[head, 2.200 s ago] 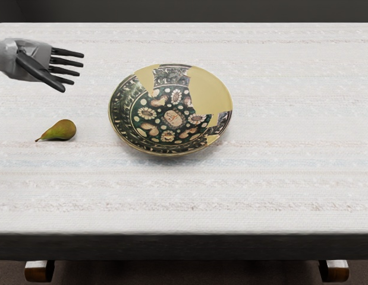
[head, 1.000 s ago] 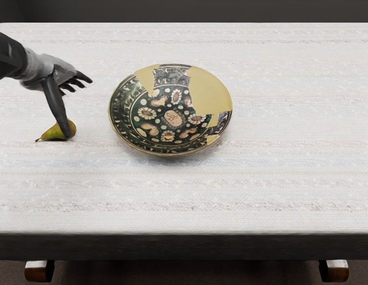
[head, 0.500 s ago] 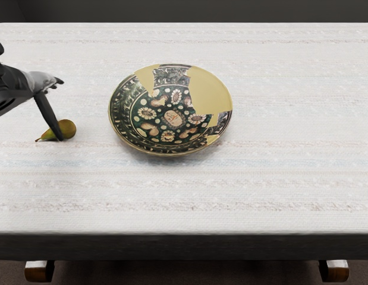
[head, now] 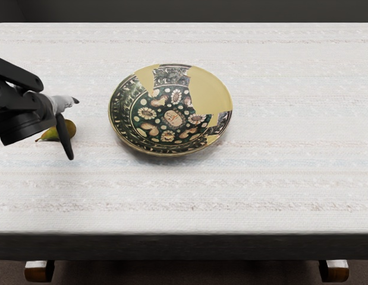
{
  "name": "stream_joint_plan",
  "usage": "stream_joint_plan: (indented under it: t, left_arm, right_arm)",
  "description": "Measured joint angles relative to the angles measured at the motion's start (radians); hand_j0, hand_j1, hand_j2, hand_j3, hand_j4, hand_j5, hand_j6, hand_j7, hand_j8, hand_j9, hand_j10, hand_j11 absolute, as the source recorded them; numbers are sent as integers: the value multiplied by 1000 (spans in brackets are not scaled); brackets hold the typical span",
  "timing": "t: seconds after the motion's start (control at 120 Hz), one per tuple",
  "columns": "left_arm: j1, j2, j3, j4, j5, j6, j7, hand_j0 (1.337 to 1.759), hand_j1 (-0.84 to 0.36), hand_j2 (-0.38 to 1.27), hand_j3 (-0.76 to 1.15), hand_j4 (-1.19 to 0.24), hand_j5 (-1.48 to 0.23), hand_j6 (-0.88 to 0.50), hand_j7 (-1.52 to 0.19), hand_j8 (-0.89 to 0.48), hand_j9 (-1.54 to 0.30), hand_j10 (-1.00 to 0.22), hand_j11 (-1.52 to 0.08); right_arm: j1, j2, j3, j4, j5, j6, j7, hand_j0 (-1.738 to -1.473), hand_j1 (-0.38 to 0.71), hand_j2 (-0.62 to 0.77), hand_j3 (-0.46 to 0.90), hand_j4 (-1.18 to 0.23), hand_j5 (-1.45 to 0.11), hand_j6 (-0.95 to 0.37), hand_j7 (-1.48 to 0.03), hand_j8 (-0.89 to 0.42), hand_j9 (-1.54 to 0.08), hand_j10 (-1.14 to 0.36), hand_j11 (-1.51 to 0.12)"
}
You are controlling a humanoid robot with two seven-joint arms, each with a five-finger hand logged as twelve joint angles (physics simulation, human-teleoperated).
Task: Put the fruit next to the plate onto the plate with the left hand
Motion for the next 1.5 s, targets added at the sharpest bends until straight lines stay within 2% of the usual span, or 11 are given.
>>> stream_joint_plan:
  t: [0.058,0.142,0.408,0.55,0.75,1.108,1.5]
  left_arm:
    - [1,0,4,0,1,4,0,1658,335,2,0,-12,-15,-12,-15,-12,-15,-12,-15]
    - [39,0,8,14,2,7,0,1658,331,3,0,-16,-20,-16,-20,-16,-20,-15,-20]
    - [57,6,24,54,-2,9,0,1658,273,13,0,-63,-82,-64,-82,-63,-82,-63,-82]
    - [99,6,27,113,-2,9,0,1658,262,15,0,-73,-94,-73,-94,-73,-94,-73,-94]
    - [121,5,17,179,-6,19,0,1658,250,17,0,-83,-108,-84,-108,-83,-108,-83,-108]
    - [185,0,-40,206,-27,127,-1,1658,205,24,0,-121,-157,-121,-157,-121,-157,-121,-157]
    - [258,-29,-57,238,-45,144,-1,1658,194,26,0,-130,-168,-130,-168,-130,-168,-130,-168]
  right_arm:
    - [0,0,0,0,0,0,0,-1658,-335,-2,0,-11,-15,-11,-15,-11,-15,-11,-15]
    - [0,0,0,0,0,0,1,-1658,-335,-2,0,-11,-15,-11,-15,-11,-15,-11,-15]
    - [0,0,0,0,0,0,0,-1658,-335,-2,0,-11,-15,-11,-15,-11,-15,-11,-15]
    - [0,0,0,0,0,0,0,-1658,-335,-2,0,-11,-15,-11,-15,-11,-15,-11,-15]
    - [0,0,0,0,0,0,0,-1658,-335,-2,0,-11,-15,-11,-15,-11,-15,-11,-15]
    - [0,0,0,0,0,0,0,-1658,-335,-2,0,-11,-15,-11,-15,-11,-15,-11,-15]
    - [0,0,0,0,0,0,0,-1658,-335,-2,0,-11,-15,-11,-15,-11,-15,-11,-15]
